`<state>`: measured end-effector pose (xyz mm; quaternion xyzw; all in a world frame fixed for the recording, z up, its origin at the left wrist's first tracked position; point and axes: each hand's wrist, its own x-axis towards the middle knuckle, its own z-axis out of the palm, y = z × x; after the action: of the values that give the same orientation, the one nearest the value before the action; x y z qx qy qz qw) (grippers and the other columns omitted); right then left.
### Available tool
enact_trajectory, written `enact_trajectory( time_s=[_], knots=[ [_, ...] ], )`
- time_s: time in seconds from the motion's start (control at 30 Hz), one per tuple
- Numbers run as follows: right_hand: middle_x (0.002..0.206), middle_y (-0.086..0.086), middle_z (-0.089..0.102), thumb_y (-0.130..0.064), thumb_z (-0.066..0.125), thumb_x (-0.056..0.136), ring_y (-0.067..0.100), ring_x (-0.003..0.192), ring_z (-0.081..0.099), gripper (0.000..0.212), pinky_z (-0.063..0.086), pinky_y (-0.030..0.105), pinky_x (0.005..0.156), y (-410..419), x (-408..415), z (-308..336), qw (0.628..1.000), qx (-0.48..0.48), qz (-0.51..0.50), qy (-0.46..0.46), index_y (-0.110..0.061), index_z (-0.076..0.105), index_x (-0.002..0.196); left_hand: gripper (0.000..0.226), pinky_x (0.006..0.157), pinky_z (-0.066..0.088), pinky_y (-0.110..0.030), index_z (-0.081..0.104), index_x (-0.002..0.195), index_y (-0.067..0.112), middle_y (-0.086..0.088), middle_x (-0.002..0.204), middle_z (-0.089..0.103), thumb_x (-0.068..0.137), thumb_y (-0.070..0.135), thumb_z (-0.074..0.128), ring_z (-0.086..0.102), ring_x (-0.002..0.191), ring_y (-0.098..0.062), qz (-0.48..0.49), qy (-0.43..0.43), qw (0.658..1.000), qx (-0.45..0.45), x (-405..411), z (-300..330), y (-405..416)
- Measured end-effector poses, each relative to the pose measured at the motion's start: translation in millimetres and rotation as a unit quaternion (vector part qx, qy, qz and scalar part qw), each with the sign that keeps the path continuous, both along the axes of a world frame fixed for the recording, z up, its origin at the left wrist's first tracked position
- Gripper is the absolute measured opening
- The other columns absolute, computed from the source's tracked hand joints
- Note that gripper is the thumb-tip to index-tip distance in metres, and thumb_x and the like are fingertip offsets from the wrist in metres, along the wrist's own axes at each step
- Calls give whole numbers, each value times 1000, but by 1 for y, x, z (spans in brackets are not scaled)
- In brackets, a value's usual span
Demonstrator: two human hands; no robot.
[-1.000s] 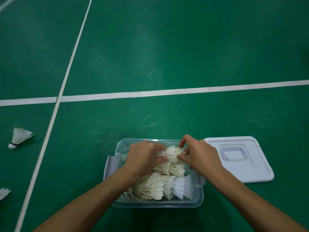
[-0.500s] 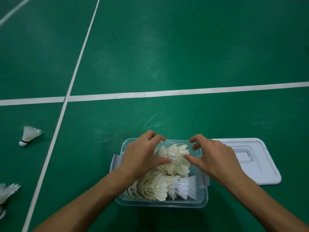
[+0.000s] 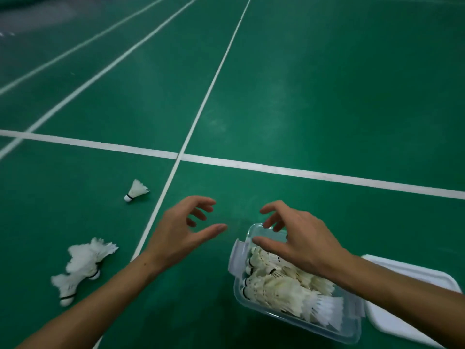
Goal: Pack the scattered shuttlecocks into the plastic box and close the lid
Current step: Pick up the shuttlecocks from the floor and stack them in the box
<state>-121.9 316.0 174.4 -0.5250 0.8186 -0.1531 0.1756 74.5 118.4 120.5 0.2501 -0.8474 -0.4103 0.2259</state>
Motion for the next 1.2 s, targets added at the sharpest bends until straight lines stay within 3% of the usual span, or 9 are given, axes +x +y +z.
enact_trajectory(
  time_s=[0.33, 0.5, 0.63, 0.8, 0.87, 0.97, 1.07, 1.13, 1.2],
  knots=[
    [109, -18, 72, -70, 65, 88, 7, 96, 69, 54, 57, 38, 86, -152, 108, -33, 990, -35, 124, -58, -38, 47, 128, 54, 75, 61, -42, 68, 116, 36, 18, 107, 73, 71, 60, 86, 70, 94, -5, 210, -78, 975, 10, 189, -40, -90],
    [111, -16, 72, -65, 65, 91, 13, 100, 69, 53, 57, 39, 85, -210, 159, -85, 983, -17, 171, -72, -35, 48, 130, 74, 79, 60, -40, 61, 123, 38, 21, 115, 65, 66, 82, 75, 65, 99, -2, 253, -179, 949, -54, 246, -80, -131],
    [115, -13, 73, -56, 68, 93, 15, 103, 68, 50, 55, 37, 83, -246, 186, -129, 980, 17, 176, -96, -31, 49, 132, 86, 93, 54, -38, 57, 136, 39, 11, 133, 57, 63, 80, 78, 56, 120, -15, 216, -305, 923, -88, 266, -104, -160],
    [125, -5, 70, -41, 72, 95, 20, 114, 65, 49, 51, 37, 89, -289, 223, -173, 976, 32, 174, -124, -25, 51, 136, 95, 105, 48, -42, 52, 142, 41, 9, 142, 53, 61, 82, 79, 48, 131, -18, 141, -358, 920, -73, 279, -114, -191],
    [132, 0, 66, -31, 72, 96, 25, 122, 60, 48, 52, 42, 97, -304, 241, -187, 975, 19, 185, -123, -23, 50, 138, 93, 106, 47, -41, 51, 140, 41, 13, 142, 56, 62, 88, 73, 50, 130, -16, 93, -386, 914, -83, 278, -112, -202],
    [139, 5, 61, -18, 68, 98, 31, 128, 50, 49, 48, 46, 101, -321, 267, -198, 971, 7, 205, -123, -20, 47, 142, 74, 95, 47, -39, 51, 126, 40, 17, 128, 64, 68, 84, 66, 54, 112, -16, 40, -418, 894, -155, 275, -108, -210],
    [128, 13, 64, -10, 65, 99, 35, 122, 50, 49, 50, 50, 97, -329, 281, -202, 970, 8, 210, -126, -18, 43, 142, 59, 90, 43, -37, 51, 112, 43, 16, 113, 64, 70, 81, 61, 51, 105, -17, -6, -470, 860, -198, 268, -106, -213],
    [113, 14, 65, -6, 61, 100, 35, 112, 54, 48, 54, 52, 90, -330, 283, -206, 972, 4, 201, -121, -20, 40, 142, 55, 91, 40, -36, 55, 106, 45, 16, 113, 61, 68, 86, 56, 47, 108, -16, -43, -520, 828, -206, 266, -109, -218],
    [103, 10, 64, -7, 60, 101, 31, 101, 57, 47, 56, 50, 84, -328, 278, -209, 975, -4, 190, -117, -21, 40, 141, 55, 91, 40, -36, 61, 101, 46, 18, 115, 60, 68, 89, 55, 46, 109, -14, -60, -542, 818, -184, 265, -112, -224]
  ],
)
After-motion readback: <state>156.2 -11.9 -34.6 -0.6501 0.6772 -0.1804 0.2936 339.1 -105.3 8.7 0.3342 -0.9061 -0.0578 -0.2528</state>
